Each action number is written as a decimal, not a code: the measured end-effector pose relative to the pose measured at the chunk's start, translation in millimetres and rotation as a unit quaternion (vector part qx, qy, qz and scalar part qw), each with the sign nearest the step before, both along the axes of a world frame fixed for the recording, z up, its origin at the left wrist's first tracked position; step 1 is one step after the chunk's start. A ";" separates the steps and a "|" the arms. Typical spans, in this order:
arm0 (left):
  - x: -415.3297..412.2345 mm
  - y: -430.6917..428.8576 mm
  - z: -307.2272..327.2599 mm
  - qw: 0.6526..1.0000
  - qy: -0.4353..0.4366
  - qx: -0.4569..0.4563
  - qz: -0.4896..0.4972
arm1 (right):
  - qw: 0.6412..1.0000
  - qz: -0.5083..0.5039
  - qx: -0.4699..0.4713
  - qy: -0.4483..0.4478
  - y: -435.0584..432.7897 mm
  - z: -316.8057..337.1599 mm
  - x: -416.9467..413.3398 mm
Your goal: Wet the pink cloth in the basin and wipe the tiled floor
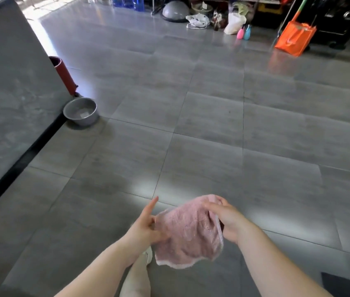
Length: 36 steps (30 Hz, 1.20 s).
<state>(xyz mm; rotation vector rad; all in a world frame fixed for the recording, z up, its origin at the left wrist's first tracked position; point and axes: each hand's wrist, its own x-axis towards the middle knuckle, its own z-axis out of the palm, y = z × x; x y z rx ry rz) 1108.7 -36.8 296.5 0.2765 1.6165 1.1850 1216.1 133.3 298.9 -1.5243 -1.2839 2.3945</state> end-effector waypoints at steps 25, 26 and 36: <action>-314.0 225.0 -428.4 0.900 0.235 -0.188 -0.316 | 0.855 0.479 0.178 -0.091 169.8 -450.9 -287.1; -321.1 222.0 -455.9 0.905 0.240 -0.186 -0.297 | 0.865 0.456 0.189 -0.092 174.0 -472.0 -289.6; -382.8 141.1 -644.8 0.865 0.336 -0.320 -0.193 | 0.675 0.435 0.516 -0.297 218.3 -622.1 -293.2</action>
